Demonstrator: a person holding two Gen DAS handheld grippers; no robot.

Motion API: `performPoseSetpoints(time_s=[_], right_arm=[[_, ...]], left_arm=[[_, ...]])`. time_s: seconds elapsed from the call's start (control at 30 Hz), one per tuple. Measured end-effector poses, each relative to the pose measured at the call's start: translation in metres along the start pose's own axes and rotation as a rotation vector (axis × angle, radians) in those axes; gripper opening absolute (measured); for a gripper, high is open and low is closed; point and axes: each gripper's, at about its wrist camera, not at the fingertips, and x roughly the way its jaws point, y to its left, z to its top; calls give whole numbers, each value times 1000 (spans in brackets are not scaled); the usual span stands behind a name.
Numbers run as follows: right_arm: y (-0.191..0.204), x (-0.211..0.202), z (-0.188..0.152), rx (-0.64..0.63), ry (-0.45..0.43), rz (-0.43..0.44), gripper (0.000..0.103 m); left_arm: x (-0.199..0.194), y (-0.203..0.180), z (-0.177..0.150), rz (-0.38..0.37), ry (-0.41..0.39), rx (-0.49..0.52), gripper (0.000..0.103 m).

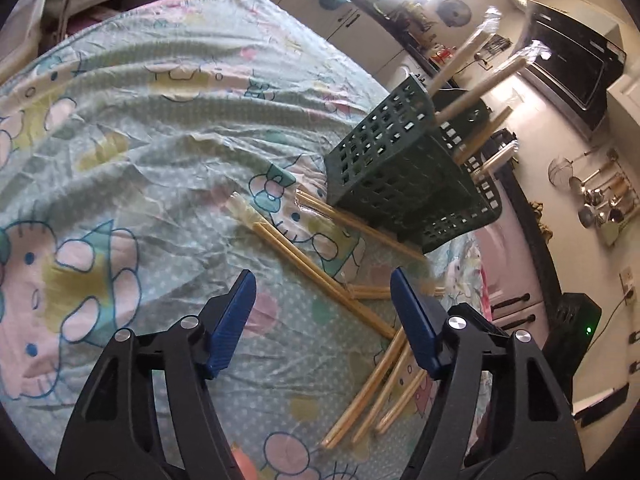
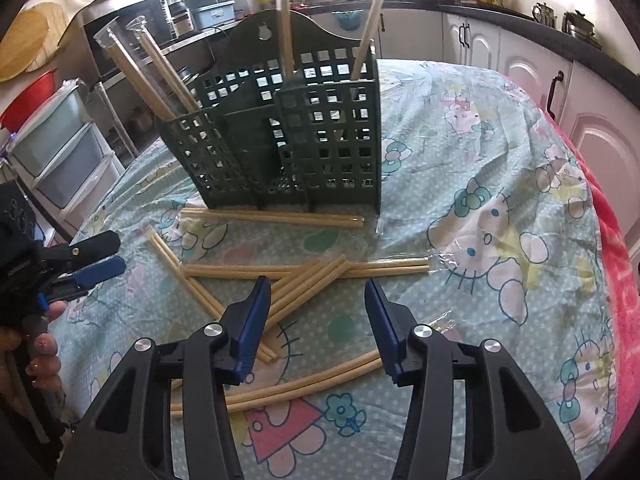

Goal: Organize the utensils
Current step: 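Move both grippers down toward the chopsticks lying beside the basket, then close the left gripper on a chopstick while the right gripper grasps another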

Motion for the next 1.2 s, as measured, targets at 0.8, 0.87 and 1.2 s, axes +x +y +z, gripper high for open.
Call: performPoseSetpoints(time_s=[0.8, 0.87, 1.2], right_arm=[[-32, 42, 10, 258, 109, 146, 28], [-38, 43, 11, 288, 114, 165, 26], [-44, 39, 11, 295, 108, 167, 14]], left_arm=[[37, 20, 33, 121, 15, -20, 31], [38, 23, 35, 127, 14, -34, 22], [37, 35, 39, 99, 26, -75, 16]])
